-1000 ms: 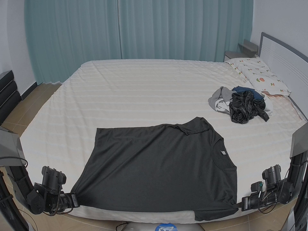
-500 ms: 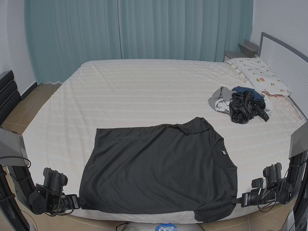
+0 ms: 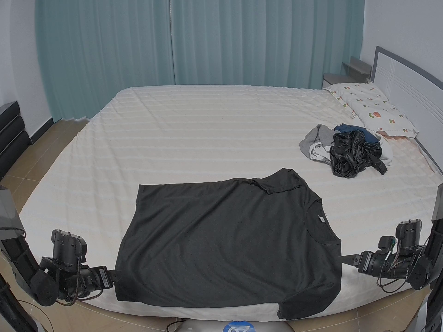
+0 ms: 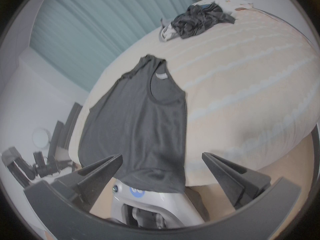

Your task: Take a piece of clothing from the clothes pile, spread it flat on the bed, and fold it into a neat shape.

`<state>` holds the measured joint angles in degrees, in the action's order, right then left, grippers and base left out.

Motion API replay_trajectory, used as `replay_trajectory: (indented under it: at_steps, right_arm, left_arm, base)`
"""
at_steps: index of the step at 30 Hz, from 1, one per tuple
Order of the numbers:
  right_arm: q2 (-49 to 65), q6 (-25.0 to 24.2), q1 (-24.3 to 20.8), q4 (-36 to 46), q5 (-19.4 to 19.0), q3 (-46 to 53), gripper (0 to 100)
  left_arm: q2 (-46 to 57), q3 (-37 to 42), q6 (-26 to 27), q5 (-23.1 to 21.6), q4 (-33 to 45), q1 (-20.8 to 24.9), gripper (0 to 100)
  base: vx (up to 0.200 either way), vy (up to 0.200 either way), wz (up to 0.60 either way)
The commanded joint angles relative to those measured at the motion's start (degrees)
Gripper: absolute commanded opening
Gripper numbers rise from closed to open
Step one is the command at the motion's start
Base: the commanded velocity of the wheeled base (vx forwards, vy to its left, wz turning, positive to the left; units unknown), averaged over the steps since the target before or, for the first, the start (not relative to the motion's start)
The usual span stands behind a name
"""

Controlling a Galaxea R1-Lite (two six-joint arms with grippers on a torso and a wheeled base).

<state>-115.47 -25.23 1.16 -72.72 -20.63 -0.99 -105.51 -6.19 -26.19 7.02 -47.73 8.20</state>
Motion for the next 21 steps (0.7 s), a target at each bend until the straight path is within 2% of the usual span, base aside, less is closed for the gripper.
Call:
replay_trajectory:
  at_steps: [1, 2, 8, 12, 14, 18, 21]
  right_arm:
    - [1.9, -1.0, 0.1, -0.1, 0.1, 0.3, 100]
    - [1.9, -1.4, 0.1, -0.1, 0.1, 0.1, 100]
    - [2.4, -2.7, -0.3, 0.0, 0.4, -1.6, 100]
    - [2.8, -3.4, -3.2, -0.1, 0.5, -3.6, 100]
    - [2.2, -6.1, -7.0, 0.6, 1.7, -7.3, 100]
    - [-1.2, -8.8, -10.3, 2.5, 4.9, -14.7, 100]
    - [-4.0, -9.0, -11.2, 5.3, 5.6, -20.5, 100]
  left_arm:
    - [2.0, -1.1, -1.0, -0.4, 0.1, -0.1, 100]
    - [2.1, -0.8, -1.4, -0.9, 0.1, -0.2, 100]
    - [1.9, -1.0, -1.8, -3.7, 0.2, -1.4, 100]
    - [0.9, -1.2, -1.8, -4.5, 0.1, -2.6, 100]
    - [-0.1, -1.3, -1.7, -5.9, -0.3, -3.3, 100]
    - [-1.3, -1.5, -1.8, -6.5, -0.6, -3.3, 100]
    - [-2.4, -2.6, -2.8, -6.4, -0.6, -3.2, 100]
  base:
    - [0.000, 0.000, 0.00]
    - [0.000, 0.000, 0.00]
    - [0.000, 0.200, 0.00]
    - [0.000, 0.200, 0.00]
    - [0.000, 0.200, 0.00]
    - [0.000, 0.000, 0.00]
    - [0.000, 0.000, 0.00]
